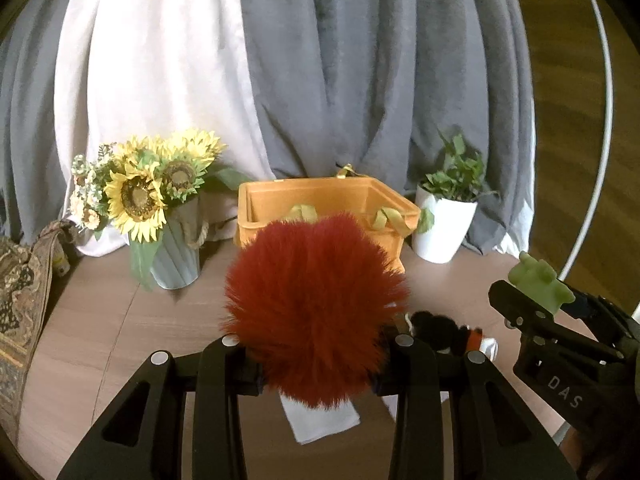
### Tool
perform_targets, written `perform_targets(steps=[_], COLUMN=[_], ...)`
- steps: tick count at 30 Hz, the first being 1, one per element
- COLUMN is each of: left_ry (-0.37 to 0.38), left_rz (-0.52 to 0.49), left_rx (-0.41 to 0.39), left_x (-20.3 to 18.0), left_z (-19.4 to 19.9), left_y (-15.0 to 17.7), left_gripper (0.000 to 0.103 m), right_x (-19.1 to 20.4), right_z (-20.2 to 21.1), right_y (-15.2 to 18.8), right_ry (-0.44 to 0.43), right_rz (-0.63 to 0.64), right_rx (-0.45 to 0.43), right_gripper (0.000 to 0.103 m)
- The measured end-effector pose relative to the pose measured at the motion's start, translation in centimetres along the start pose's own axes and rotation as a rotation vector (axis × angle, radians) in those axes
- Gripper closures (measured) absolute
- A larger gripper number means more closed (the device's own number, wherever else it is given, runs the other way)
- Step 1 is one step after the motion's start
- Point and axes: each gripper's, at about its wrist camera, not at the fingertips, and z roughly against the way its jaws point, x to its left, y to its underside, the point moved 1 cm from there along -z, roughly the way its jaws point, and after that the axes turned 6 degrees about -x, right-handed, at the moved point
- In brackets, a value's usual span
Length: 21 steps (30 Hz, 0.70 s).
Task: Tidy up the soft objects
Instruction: 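Lift both held toys and carry them over the orange crate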
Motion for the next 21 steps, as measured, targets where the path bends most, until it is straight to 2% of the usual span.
perform_targets(steps=[11, 17, 21], left_ry=[-0.116, -0.134, -0.137], left_rz=[0.024, 0.018, -0.009], left_rx=[-0.041, -0.059, -0.056], left_x=[-2.6, -2.8, -2.6], left_z=[-1.9, -3.0, -3.9], left_y=[-2.3, -4.2, -5.2], left_gripper=[0.068, 0.068, 0.068], right_x=[-2.8, -3.3, -3.1], right_z=[-4.3, -6.2, -7.4], right_y=[-3.6, -5.2, -6.3], right_ry=[-0.149, -0.184, -0.175], right_rz=[0.036, 0.024, 0.013], right_rx=[-0.026, -0.017, -0.01], right_gripper=[0.04, 0.04, 0.04])
